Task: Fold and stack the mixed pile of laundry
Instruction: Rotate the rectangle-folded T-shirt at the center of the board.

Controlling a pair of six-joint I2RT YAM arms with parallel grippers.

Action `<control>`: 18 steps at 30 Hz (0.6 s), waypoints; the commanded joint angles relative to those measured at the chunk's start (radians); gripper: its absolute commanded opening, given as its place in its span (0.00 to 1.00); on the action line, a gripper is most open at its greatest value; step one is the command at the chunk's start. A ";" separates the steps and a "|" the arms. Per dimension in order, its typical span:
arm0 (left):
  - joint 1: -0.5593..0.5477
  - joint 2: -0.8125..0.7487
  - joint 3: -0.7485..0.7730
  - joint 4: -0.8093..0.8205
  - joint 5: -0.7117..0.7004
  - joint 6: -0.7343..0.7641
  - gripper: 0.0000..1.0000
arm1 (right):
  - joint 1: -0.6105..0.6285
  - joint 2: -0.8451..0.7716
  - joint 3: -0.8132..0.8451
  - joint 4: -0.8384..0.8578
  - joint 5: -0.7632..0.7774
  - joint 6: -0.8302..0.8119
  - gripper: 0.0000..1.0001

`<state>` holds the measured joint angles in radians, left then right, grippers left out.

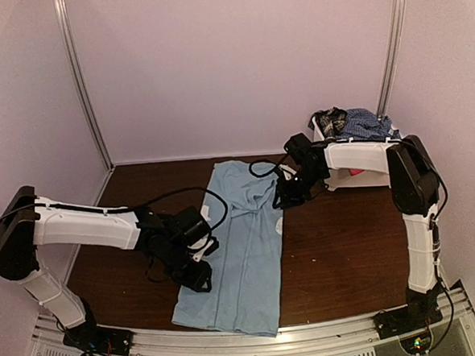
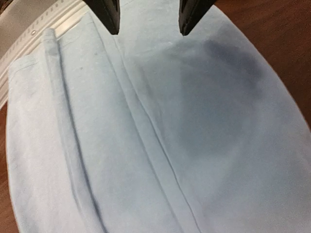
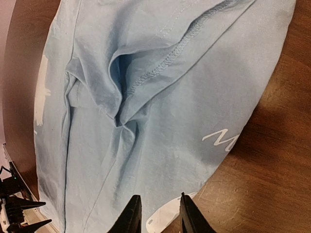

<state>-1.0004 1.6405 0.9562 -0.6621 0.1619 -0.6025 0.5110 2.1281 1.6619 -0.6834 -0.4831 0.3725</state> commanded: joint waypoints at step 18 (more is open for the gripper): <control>0.248 -0.409 0.031 0.074 -0.324 -0.081 0.98 | 0.045 0.153 0.022 -0.020 0.141 -0.033 0.21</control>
<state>-0.7719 1.2610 0.9997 -0.6266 -0.0826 -0.6827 0.6090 2.1967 1.6413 -0.6651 -0.4568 0.3656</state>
